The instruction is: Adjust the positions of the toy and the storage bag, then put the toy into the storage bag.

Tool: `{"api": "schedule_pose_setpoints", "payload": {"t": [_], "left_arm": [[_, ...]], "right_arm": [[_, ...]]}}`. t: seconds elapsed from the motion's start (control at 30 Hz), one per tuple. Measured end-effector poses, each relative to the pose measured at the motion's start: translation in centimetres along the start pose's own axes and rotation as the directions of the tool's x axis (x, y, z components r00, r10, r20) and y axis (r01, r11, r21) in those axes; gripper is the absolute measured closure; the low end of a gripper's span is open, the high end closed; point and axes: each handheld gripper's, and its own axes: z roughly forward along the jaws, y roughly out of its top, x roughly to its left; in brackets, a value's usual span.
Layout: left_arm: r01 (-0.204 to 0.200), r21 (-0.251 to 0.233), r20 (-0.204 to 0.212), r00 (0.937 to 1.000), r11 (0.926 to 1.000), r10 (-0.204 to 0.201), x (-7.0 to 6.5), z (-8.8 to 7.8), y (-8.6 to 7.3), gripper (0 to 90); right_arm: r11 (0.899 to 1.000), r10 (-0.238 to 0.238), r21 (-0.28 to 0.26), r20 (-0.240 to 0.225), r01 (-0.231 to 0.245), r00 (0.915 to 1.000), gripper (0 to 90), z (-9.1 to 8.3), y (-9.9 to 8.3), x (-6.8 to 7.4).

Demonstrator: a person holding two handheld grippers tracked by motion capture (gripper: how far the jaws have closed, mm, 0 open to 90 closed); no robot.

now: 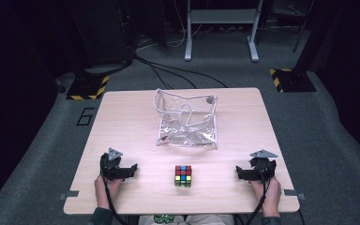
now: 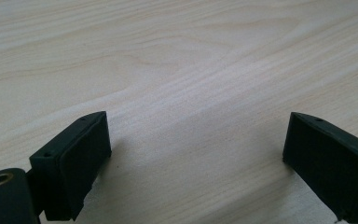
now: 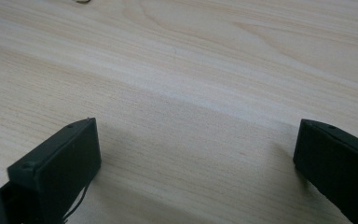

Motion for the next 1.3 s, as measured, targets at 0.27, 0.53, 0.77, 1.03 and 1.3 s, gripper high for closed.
{"api": "schedule_pose_setpoints", "payload": {"t": [0.27, 0.53, 0.77, 1.03, 1.3], "left_arm": [[0.000, 0.000, 0.000, 1.0000, 1.0000, 0.000, 0.0, 0.0, 0.0, 7.2], [-0.008, 0.009, 0.001, 1.0000, 0.9999, 0.008, 0.0, -0.1, 0.0, 7.2], [-0.008, 0.010, 0.004, 1.0000, 0.9999, 0.008, 0.0, -0.1, 0.0, 7.2], [-0.007, 0.005, 0.001, 1.0000, 1.0000, 0.007, 0.0, 0.0, 0.0, 7.1], [-0.007, 0.005, 0.001, 1.0000, 1.0000, 0.007, 0.0, 0.0, 0.0, 7.2]], "right_arm": [[1.000, -0.020, 0.000, 0.005, 0.020, 0.9998, 0.0, -0.1, 0.0, 0.1], [1.000, -0.004, -0.009, -0.038, 0.003, 0.9993, 0.0, -0.7, 0.1, -0.2], [0.999, -0.029, -0.030, -0.062, 0.027, 0.9977, 0.0, -1.7, 0.5, 0.6], [0.996, -0.090, -0.031, -0.095, 0.088, 0.9914, 0.3, -2.3, 1.3, 2.4], [0.992, -0.125, -0.041, -0.132, 0.120, 0.9834, 0.7, -2.5, 1.7, 4.0]]}}
